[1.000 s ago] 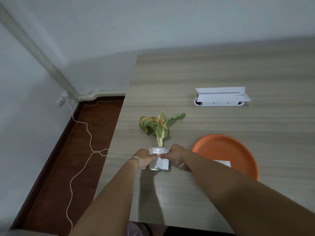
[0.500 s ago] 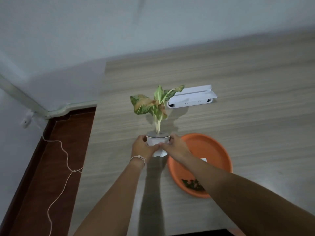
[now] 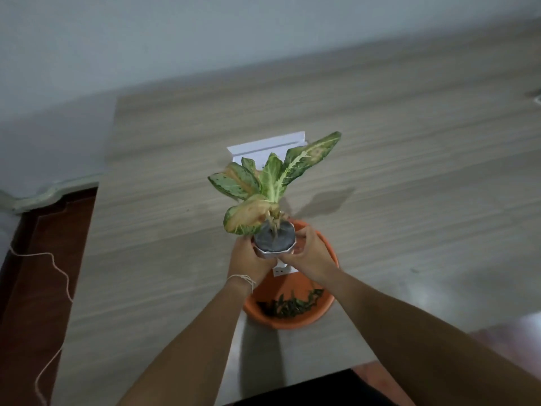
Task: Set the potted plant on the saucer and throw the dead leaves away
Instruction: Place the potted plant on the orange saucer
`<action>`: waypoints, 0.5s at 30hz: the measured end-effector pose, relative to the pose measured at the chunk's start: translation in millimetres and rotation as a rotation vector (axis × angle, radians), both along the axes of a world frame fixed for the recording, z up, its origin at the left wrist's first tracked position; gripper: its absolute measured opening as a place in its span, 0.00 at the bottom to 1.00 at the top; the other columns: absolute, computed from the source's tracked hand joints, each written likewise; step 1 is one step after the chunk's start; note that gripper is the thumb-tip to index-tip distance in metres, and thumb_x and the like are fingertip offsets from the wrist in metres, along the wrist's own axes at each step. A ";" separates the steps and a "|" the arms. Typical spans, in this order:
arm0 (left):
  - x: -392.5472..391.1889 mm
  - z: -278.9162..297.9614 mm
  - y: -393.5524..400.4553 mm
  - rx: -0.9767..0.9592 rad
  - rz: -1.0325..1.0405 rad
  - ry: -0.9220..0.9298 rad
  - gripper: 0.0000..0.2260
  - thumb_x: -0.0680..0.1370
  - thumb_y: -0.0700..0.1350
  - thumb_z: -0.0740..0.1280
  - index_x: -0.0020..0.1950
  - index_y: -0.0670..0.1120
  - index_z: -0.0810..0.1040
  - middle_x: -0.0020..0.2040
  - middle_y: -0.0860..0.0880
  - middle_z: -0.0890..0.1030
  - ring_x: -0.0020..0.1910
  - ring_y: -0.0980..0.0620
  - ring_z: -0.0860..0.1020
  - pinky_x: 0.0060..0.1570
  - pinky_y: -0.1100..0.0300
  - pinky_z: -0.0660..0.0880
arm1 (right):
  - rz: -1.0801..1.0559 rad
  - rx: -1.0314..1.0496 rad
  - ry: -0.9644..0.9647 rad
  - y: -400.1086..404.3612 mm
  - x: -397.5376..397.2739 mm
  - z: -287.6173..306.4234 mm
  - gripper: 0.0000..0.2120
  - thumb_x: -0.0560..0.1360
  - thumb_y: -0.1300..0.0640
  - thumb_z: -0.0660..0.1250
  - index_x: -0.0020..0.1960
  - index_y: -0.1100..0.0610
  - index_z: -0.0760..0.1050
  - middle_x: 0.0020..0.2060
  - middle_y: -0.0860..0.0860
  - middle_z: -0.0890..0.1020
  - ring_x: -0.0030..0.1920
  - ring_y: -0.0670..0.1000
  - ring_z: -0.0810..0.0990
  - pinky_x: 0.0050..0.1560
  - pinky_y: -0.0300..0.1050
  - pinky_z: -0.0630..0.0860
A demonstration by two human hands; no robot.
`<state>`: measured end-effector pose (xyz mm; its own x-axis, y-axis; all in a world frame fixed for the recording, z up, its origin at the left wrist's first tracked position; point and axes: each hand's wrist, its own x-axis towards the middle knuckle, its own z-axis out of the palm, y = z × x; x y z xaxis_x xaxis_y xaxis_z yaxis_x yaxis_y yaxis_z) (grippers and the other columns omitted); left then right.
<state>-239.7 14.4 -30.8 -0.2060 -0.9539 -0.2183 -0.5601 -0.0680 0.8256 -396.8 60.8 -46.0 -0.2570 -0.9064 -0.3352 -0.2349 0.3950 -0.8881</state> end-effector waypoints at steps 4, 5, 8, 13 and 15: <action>2.4 -15.0 12.1 -0.018 -0.010 -0.086 0.15 0.67 0.41 0.73 0.53 0.46 0.80 0.51 0.47 0.84 0.51 0.48 0.81 0.53 0.55 0.78 | 0.046 0.008 0.051 3.8 -2.9 -18.2 0.27 0.62 0.55 0.80 0.54 0.51 0.67 0.48 0.45 0.80 0.50 0.46 0.82 0.40 0.39 0.80; 2.2 -14.4 14.4 0.003 -0.010 -0.074 0.16 0.69 0.41 0.74 0.55 0.47 0.78 0.55 0.47 0.83 0.55 0.48 0.80 0.57 0.56 0.76 | 0.061 0.007 0.079 4.5 -3.8 -21.3 0.27 0.61 0.54 0.79 0.53 0.50 0.67 0.48 0.46 0.80 0.50 0.46 0.82 0.41 0.40 0.80; 2.2 -5.2 21.0 0.092 0.054 0.099 0.20 0.69 0.37 0.75 0.59 0.47 0.75 0.56 0.50 0.80 0.55 0.53 0.78 0.55 0.68 0.74 | 0.104 0.015 0.101 9.4 -6.3 -27.5 0.27 0.64 0.53 0.79 0.54 0.50 0.66 0.49 0.46 0.78 0.49 0.47 0.82 0.40 0.40 0.79; 16.4 -5.9 37.2 0.150 -0.024 -0.119 0.19 0.69 0.38 0.73 0.58 0.45 0.73 0.53 0.49 0.78 0.55 0.50 0.78 0.54 0.64 0.74 | 0.176 0.105 0.327 19.4 -10.5 -34.9 0.25 0.64 0.46 0.76 0.55 0.53 0.71 0.50 0.50 0.78 0.50 0.51 0.79 0.47 0.48 0.78; 21.2 -6.6 45.9 0.211 -0.109 -0.311 0.16 0.69 0.40 0.72 0.54 0.48 0.74 0.47 0.50 0.76 0.53 0.47 0.77 0.52 0.58 0.74 | 0.264 0.197 0.416 25.9 -8.7 -37.8 0.22 0.64 0.49 0.74 0.54 0.54 0.74 0.46 0.49 0.80 0.47 0.52 0.80 0.45 0.49 0.78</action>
